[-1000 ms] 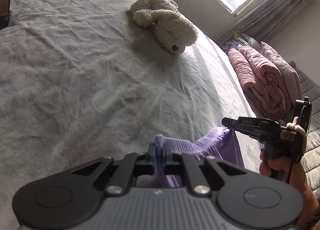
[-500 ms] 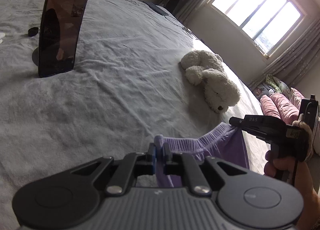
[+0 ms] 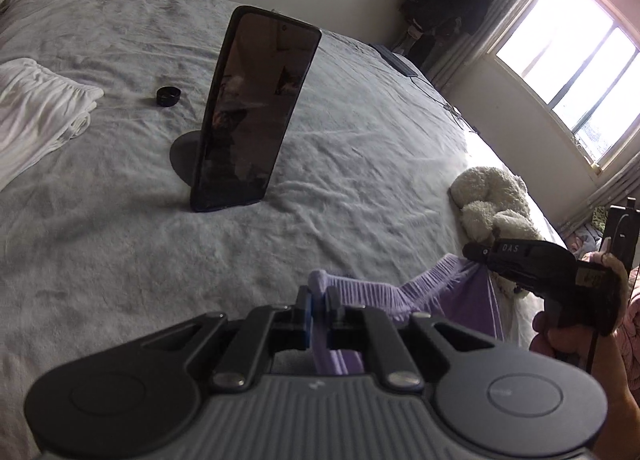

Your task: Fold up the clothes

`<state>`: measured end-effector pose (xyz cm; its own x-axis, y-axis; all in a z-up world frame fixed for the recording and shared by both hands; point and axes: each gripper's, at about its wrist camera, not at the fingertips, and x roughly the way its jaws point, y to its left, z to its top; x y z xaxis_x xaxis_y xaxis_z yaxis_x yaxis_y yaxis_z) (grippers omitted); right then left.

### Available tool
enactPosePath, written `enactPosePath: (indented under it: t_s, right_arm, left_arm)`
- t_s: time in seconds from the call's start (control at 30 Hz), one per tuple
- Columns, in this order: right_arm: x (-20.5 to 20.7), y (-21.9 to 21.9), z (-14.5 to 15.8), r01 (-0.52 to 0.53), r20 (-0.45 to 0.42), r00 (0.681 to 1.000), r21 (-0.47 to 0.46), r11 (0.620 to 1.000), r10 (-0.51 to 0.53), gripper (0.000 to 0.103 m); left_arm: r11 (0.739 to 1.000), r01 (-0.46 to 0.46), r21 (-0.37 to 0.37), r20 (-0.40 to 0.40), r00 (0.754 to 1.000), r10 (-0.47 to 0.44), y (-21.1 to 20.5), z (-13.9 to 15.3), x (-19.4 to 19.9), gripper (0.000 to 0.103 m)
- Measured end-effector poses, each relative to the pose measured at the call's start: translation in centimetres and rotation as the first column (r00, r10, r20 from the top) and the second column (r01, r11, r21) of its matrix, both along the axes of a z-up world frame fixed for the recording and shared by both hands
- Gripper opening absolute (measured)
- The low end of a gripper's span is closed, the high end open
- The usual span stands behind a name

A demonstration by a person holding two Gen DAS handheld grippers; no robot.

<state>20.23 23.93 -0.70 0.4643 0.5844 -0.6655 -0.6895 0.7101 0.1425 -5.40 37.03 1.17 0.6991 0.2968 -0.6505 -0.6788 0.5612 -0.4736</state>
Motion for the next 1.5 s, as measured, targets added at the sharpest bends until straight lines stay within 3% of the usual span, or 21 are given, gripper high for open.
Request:
enactPosePath:
  t_s: [0.2,0.27,0.33,0.4,0.43,0.47,0.77,1.0,1.27,1.5]
  right_arm:
    - [0.4,0.3,-2.5,0.019,-0.07,0.997,-0.026,0.999,-0.021,0.007]
    - [0.5,0.0,-2.6,0.025,-0.089,0.996,-0.028,0.999,-0.027,0.015]
    - [0.5,-0.6,-2.3,0.035,-0.108,0.993,-0.018,0.999,-0.037,0.017]
    - [0.4,-1.5,-1.7,0.043,-0.124,0.991,-0.003,0.999,-0.044,0.032]
    - [0.3,-2.0,-1.4,0.045,-0.126,0.991,0.004,0.999,-0.045,0.047]
    - [0.1,-2.5,-1.1,0.047,-0.123,0.991,0.011,0.999,-0.046,0.049]
    - [-1.9,-9.6,1.2,0.112,-0.182,0.977,0.011,0.994,-0.108,0.053]
    - [-3.8,-16.1,2.0,0.169,-0.22,0.959,-0.053,0.984,-0.177,0.058]
    - [-7.4,-22.4,2.1,0.198,-0.234,0.949,-0.085,0.977,-0.212,0.065]
    - [-11.0,-27.3,1.1,0.227,-0.237,0.94,-0.098,0.969,-0.244,0.065]
  left_arm:
    - [0.997,-0.033,-0.075,-0.054,0.998,0.029,1.0,-1.7,0.6,0.008]
    - [0.993,-0.048,-0.108,-0.067,0.997,0.041,1.2,-2.0,0.7,0.01]
    - [0.993,-0.056,-0.106,-0.066,0.997,0.049,1.1,-2.0,0.8,0.017]
    - [0.994,-0.052,-0.093,-0.053,0.998,0.047,0.8,-1.5,1.0,0.033]
    - [0.995,-0.045,-0.089,-0.043,0.998,0.041,0.6,-1.3,1.0,0.034]
    - [0.996,-0.038,-0.084,-0.034,0.999,0.035,0.4,-1.1,1.1,0.036]
    - [0.993,0.088,-0.078,-0.002,0.996,-0.089,-2.3,-0.1,3.0,0.051]
    - [0.988,0.13,-0.089,0.0,0.991,-0.13,-4.0,0.1,4.4,0.052]
    - [0.982,0.189,-0.018,-0.036,0.981,-0.19,-7.2,0.9,5.6,0.058]
    - [0.972,0.235,0.008,-0.053,0.971,-0.234,-9.5,1.0,6.5,0.061]
